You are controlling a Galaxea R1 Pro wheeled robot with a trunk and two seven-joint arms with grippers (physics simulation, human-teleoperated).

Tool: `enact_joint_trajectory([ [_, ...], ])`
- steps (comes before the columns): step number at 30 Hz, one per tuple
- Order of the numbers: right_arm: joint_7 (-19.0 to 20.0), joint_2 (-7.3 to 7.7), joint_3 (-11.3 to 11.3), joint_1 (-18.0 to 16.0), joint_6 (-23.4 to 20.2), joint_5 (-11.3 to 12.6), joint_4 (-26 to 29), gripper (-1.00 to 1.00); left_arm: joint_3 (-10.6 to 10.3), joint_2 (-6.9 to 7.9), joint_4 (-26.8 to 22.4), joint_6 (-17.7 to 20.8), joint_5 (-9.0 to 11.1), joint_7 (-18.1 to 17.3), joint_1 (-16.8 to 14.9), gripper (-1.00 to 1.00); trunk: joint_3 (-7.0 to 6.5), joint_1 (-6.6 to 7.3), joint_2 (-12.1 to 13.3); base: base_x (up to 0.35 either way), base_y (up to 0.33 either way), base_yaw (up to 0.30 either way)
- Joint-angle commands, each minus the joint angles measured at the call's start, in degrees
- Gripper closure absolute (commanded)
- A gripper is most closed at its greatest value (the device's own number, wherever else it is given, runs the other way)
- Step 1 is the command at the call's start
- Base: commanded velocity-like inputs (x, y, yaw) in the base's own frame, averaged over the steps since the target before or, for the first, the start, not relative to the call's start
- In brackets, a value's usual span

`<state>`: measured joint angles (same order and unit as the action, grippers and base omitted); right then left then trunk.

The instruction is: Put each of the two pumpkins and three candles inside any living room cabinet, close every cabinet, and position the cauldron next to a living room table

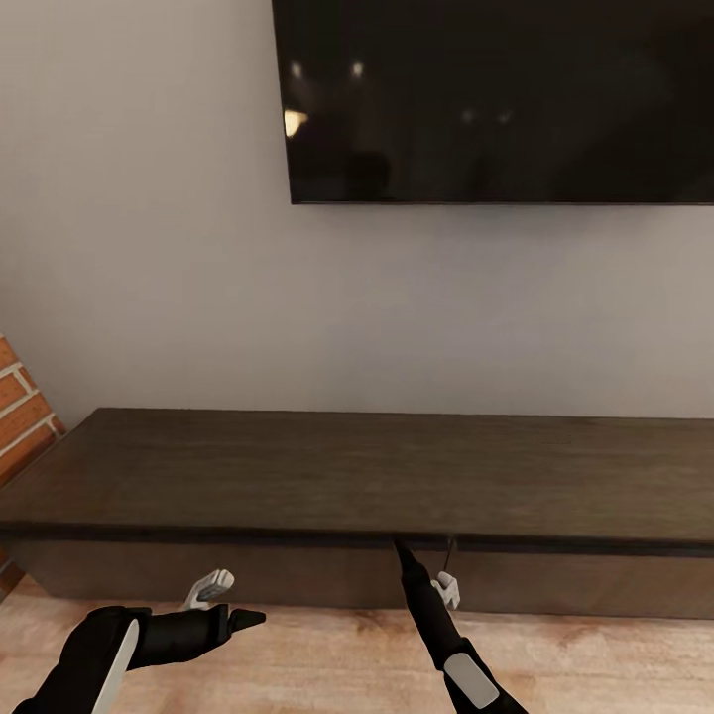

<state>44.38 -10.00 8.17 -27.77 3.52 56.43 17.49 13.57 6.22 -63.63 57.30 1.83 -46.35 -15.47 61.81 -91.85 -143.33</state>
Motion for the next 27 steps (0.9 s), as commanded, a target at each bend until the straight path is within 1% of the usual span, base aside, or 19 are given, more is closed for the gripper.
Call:
enact_joint_trajectory([
  [1,0.0,0.00,0.0,0.0,0.0,0.0,0.0,-1.00,0.0,0.01,0.0,0.0,0.0,0.0,0.0,-1.00,0.00,0.00,0.0,0.022,0.002,0.000],
  [27,0.0,0.00,0.0,0.0,0.0,0.0,0.0,-1.00,0.1,0.02,0.0,0.0,0.0,0.1,0.0,-1.00,0.00,0.00,0.0,0.038,0.000,0.000],
])
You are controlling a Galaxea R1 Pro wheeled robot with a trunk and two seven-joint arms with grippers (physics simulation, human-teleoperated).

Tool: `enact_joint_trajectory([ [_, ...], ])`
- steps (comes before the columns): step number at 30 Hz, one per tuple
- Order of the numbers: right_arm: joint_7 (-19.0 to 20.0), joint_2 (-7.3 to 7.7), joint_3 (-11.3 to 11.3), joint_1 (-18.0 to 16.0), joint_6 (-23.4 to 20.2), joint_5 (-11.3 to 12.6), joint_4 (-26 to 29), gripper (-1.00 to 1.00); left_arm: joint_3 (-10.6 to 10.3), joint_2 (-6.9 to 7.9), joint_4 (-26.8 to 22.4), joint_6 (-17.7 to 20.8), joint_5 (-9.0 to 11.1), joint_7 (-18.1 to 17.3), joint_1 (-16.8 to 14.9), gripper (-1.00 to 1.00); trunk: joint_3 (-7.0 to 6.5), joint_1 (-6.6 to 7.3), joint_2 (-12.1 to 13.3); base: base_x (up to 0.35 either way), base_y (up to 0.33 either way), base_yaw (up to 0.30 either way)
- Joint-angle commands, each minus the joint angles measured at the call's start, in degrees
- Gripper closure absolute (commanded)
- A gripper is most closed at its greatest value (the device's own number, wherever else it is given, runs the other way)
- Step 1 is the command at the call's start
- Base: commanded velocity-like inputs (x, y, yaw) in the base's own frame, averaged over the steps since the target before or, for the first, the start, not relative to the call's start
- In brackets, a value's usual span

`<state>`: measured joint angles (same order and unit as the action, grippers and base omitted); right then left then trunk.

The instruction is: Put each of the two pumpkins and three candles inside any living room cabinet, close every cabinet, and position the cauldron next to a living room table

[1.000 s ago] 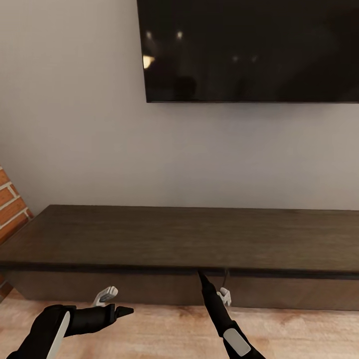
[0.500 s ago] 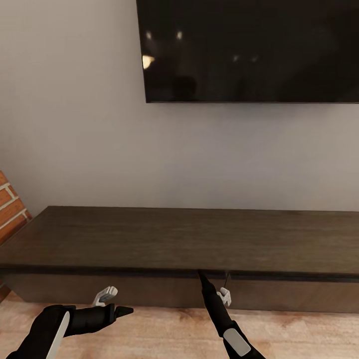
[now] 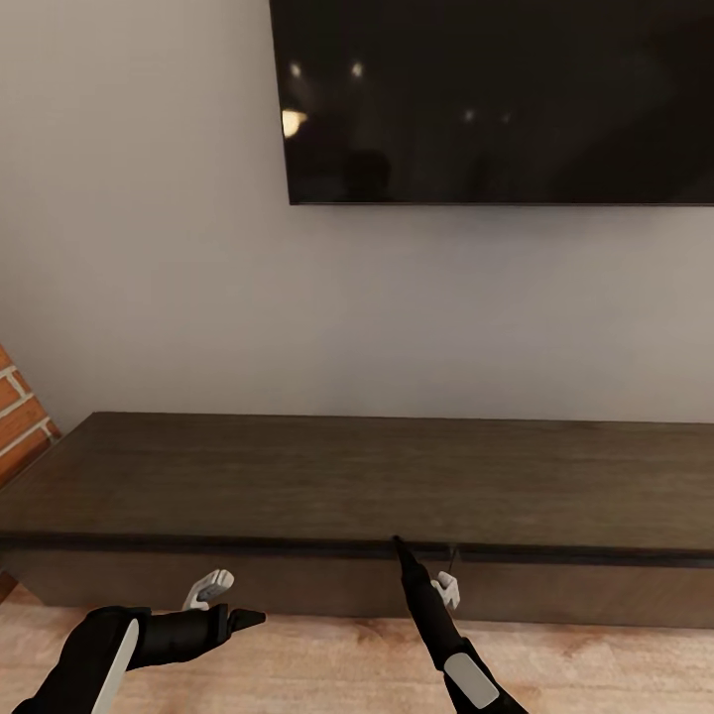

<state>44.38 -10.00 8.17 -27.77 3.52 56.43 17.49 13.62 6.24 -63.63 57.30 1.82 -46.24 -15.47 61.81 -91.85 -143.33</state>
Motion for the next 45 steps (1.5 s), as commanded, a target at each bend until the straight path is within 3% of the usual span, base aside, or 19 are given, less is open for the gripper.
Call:
enact_joint_trajectory([
  [1,0.0,0.00,0.0,0.0,0.0,0.0,0.0,-1.00,0.0,0.00,0.0,0.0,0.0,0.0,0.0,-1.00,0.00,0.00,0.0,0.002,0.000,0.000],
  [3,0.0,0.00,0.0,0.0,0.0,0.0,0.0,-1.00,0.0,0.00,0.0,0.0,0.0,0.0,0.0,-1.00,0.00,0.00,0.0,0.001,0.000,0.000],
  [4,0.0,0.00,0.0,0.0,0.0,0.0,0.0,1.00,0.0,0.00,0.0,0.0,0.0,0.0,0.0,-1.00,0.00,0.00,0.0,0.000,0.000,0.000],
  [45,0.0,0.00,0.0,0.0,0.0,0.0,0.0,1.00,-0.1,-0.09,0.0,0.0,0.0,0.0,0.0,-1.00,0.00,0.00,0.0,-0.022,0.000,0.000],
])
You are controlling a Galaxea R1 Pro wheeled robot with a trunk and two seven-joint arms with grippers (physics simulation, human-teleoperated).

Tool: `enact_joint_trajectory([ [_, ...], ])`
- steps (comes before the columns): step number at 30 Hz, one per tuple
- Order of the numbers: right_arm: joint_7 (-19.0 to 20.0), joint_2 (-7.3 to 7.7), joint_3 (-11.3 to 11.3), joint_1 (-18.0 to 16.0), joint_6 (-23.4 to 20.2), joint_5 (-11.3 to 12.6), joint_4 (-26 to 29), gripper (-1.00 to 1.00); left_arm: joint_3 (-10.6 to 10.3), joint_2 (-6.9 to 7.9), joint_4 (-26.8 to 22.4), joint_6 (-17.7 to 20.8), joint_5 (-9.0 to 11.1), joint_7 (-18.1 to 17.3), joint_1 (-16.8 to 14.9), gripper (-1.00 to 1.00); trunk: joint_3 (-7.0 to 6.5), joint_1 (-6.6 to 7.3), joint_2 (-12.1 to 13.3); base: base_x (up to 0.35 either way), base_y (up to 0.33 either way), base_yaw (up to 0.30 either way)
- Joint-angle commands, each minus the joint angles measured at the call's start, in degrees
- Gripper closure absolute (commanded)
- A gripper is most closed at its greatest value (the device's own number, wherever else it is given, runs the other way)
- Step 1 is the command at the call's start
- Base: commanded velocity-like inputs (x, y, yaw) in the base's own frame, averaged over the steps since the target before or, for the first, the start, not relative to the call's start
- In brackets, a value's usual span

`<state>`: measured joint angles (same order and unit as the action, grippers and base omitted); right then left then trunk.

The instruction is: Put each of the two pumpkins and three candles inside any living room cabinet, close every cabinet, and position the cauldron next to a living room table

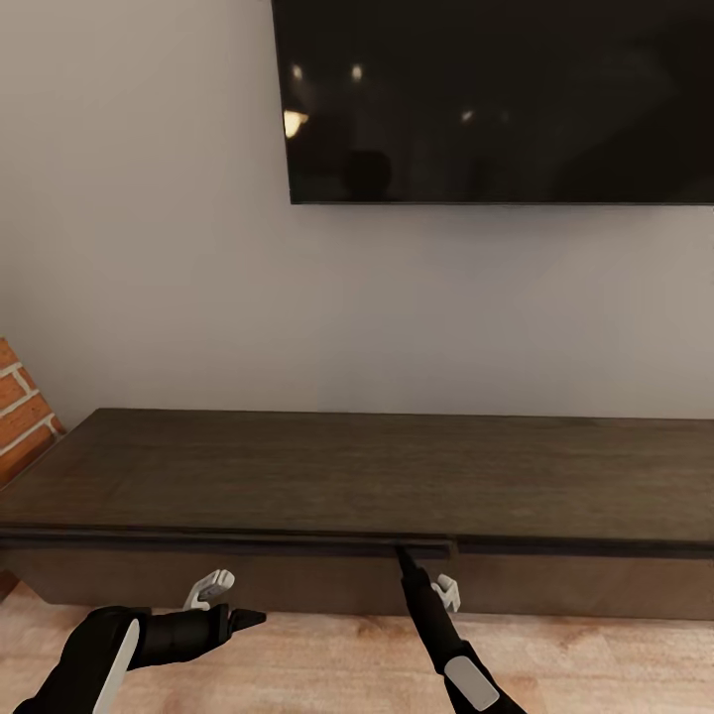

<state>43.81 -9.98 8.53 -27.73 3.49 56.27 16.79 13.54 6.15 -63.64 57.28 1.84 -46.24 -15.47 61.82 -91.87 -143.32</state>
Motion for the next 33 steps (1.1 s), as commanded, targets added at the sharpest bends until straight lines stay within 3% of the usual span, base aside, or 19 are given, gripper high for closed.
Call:
enact_joint_trajectory([
  [1,0.6,-0.02,-0.4,0.0,0.0,0.2,0.7,1.00,0.0,0.00,0.0,0.0,0.0,0.0,0.0,-1.00,-0.01,0.01,0.0,-0.001,0.000,0.000],
  [23,0.6,-0.02,-0.4,0.0,0.0,0.2,0.7,1.00,0.0,0.00,0.0,-0.1,0.0,-0.1,0.0,-1.00,-0.01,0.01,0.0,0.000,0.000,0.000],
  [33,0.6,-0.02,-0.4,0.1,0.0,0.2,0.7,1.00,0.0,0.00,0.0,-0.1,0.0,-0.2,0.0,-1.00,-0.01,0.01,0.0,-0.122,0.000,0.000],
])
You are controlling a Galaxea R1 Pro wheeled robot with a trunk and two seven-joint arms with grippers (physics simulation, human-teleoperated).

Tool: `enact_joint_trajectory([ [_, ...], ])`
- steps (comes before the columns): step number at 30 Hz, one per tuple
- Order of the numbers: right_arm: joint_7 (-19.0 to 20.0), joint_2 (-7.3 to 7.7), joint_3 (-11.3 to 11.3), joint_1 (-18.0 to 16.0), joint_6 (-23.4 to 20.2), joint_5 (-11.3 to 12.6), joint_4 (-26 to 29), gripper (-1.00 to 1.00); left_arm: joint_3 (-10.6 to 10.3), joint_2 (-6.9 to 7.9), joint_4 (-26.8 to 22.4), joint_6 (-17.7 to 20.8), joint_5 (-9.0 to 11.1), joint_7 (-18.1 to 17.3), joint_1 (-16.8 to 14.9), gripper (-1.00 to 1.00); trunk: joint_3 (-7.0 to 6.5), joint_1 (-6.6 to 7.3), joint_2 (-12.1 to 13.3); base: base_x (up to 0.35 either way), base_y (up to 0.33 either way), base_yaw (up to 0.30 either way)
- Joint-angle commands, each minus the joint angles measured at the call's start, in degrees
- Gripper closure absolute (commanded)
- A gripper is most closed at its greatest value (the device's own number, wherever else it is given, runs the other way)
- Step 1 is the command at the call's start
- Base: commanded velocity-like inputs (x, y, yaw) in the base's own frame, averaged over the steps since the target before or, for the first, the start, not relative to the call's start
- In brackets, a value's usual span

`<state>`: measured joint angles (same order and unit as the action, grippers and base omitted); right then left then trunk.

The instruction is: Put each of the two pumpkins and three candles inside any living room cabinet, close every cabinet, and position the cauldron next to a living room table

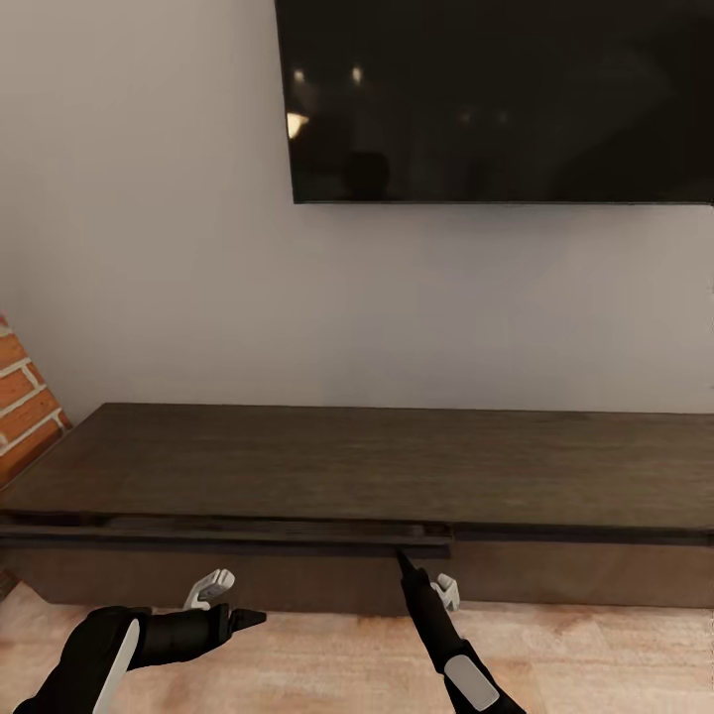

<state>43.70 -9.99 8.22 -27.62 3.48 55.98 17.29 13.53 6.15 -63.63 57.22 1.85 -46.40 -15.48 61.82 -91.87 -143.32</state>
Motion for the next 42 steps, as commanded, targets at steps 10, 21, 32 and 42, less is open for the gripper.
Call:
enact_joint_trajectory([
  [10,0.7,-0.01,0.0,-0.1,0.0,0.4,0.2,1.00,0.0,0.00,0.0,0.0,0.0,0.0,0.0,-1.00,-0.01,0.01,0.0,-0.201,0.000,0.000],
  [21,0.7,-0.01,0.0,0.0,0.0,0.4,0.2,1.00,0.0,0.00,0.0,0.0,0.1,0.0,0.0,-1.00,-0.01,0.01,0.0,-0.094,0.000,0.000],
  [32,0.7,-0.01,0.0,0.0,0.0,0.4,0.2,1.00,0.0,0.00,0.0,0.0,0.1,0.0,0.0,-1.00,-0.01,0.01,0.0,-0.110,0.000,0.000],
  [42,0.7,-0.01,0.0,0.0,0.0,0.4,0.2,1.00,-0.1,0.00,0.0,0.0,0.1,0.2,0.0,-1.00,-0.01,0.01,0.0,-0.117,0.000,0.000],
])
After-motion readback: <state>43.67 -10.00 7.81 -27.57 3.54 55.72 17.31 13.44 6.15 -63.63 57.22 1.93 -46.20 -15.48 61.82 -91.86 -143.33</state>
